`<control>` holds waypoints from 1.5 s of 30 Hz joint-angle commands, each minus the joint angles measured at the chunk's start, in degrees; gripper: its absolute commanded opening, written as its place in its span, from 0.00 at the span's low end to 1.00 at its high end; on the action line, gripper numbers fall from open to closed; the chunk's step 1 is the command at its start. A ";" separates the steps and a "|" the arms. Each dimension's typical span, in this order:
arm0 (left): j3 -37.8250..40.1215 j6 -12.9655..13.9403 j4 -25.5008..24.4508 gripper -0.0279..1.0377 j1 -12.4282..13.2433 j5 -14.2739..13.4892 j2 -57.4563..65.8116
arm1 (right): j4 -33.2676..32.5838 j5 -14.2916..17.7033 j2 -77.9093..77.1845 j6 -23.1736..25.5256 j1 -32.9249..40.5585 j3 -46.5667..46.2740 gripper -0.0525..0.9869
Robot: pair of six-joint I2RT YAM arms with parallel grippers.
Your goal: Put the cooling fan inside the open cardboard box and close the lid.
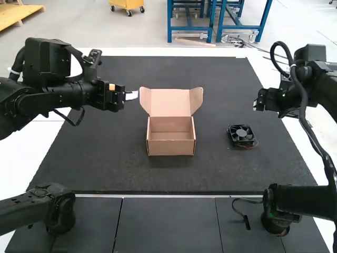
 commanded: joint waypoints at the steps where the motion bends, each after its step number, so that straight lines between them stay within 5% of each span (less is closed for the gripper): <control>1: 0.39 -1.01 -0.80 0.93 -3.56 -0.70 -0.24 | -0.24 2.60 2.78 -0.93 -0.75 2.92 0.93; 6: -0.75 1.19 -2.21 0.93 -7.60 -5.62 -0.41 | -0.51 3.30 5.86 -0.93 -0.75 3.80 0.93; 17: -2.60 10.86 -2.91 0.93 -8.04 -11.25 -2.00 | -2.53 5.32 12.89 -4.45 -0.75 4.15 0.93; 27: -2.42 11.30 -3.00 0.93 -8.22 -12.04 -2.00 | 1.69 6.11 18.16 -11.30 -0.75 4.15 0.92; 45: -2.16 11.65 -3.52 0.93 -7.95 -12.21 -2.88 | 6.08 6.11 29.06 -11.48 -3.82 6.70 0.92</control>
